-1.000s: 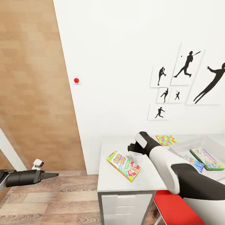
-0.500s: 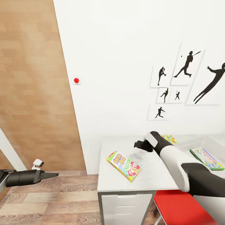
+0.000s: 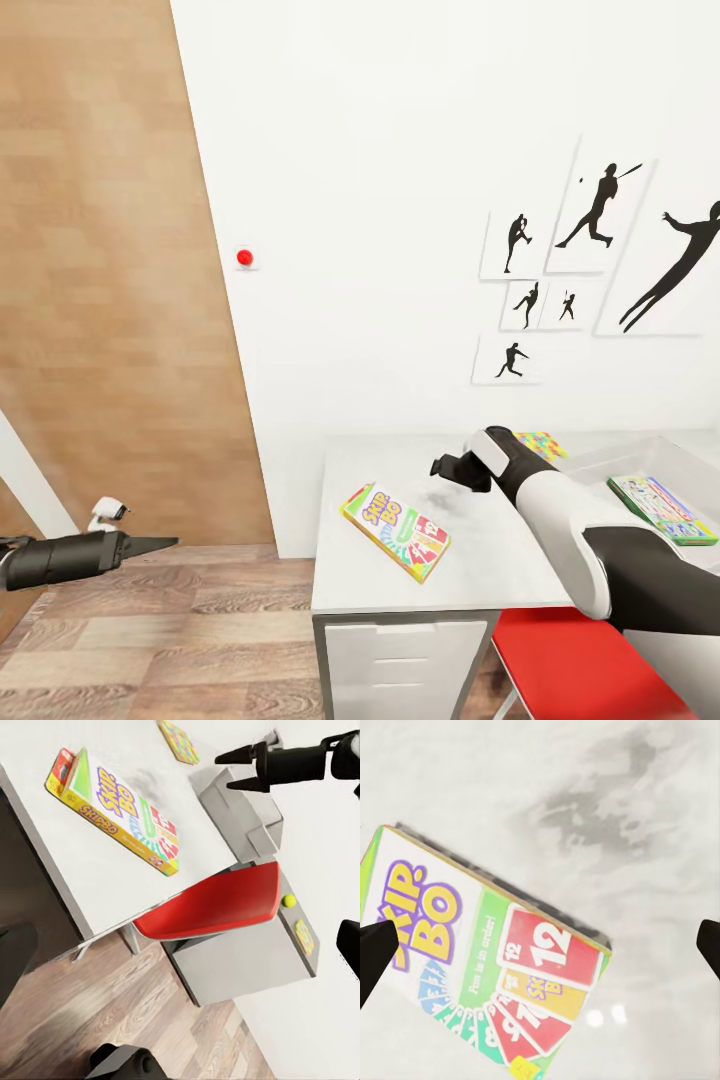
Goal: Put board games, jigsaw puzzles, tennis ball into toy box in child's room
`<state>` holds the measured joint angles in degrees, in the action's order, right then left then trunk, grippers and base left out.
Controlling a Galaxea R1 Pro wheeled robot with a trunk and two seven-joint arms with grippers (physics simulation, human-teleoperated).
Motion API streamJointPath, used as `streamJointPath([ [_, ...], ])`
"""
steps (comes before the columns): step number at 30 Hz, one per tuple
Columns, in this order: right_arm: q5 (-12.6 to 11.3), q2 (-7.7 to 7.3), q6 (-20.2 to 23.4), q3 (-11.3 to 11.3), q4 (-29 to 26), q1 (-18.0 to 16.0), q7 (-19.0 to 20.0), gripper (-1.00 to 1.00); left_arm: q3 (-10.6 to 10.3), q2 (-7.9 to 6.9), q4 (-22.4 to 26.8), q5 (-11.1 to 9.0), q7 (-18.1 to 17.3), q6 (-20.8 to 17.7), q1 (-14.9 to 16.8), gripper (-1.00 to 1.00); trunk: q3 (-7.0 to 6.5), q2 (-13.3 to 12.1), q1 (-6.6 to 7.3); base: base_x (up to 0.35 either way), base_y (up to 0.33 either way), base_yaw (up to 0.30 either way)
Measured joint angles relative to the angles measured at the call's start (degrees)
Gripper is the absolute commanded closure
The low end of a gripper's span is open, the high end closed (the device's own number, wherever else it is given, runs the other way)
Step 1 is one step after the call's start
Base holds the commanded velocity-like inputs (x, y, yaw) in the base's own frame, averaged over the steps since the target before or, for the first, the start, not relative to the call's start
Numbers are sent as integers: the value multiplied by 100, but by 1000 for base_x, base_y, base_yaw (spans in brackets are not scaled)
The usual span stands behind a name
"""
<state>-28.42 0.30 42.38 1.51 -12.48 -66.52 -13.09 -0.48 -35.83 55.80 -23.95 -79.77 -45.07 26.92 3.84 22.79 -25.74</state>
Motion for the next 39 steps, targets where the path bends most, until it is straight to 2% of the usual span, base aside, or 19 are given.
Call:
streamJointPath([
  [2,-3,-2,3,0,2,2,3,-100,207,-1,0,1,116,-2,1,-100,0,0,0,0,0,0],
  [4,-5,0,0,-1,4,7,1,-100,393,-1,0,7,519,-9,1,-100,0,0,0,0,0,0],
  [8,-1,-3,-1,-3,5,62,4,-100,514,-1,1,-1,1361,-41,1,-100,0,0,0,0,0,0],
  [10,-2,-3,-2,-6,-1,81,5,-100,564,-1,1,-14,1629,-55,1,-100,0,0,0,0,0,0],
  [13,0,1,7,-6,-28,93,4,-100,706,0,1,-27,1823,-38,1,-100,0,0,0,0,0,0],
  [19,1,44,7,-3,-50,99,-3,-100,889,8,1,-15,1945,-20,1,-100,0,0,0,0,0,0],
  [39,43,78,13,7,-62,100,-3,-100,907,16,2,-1,1988,-17,1,-100,0,0,0,0,103,0],
])
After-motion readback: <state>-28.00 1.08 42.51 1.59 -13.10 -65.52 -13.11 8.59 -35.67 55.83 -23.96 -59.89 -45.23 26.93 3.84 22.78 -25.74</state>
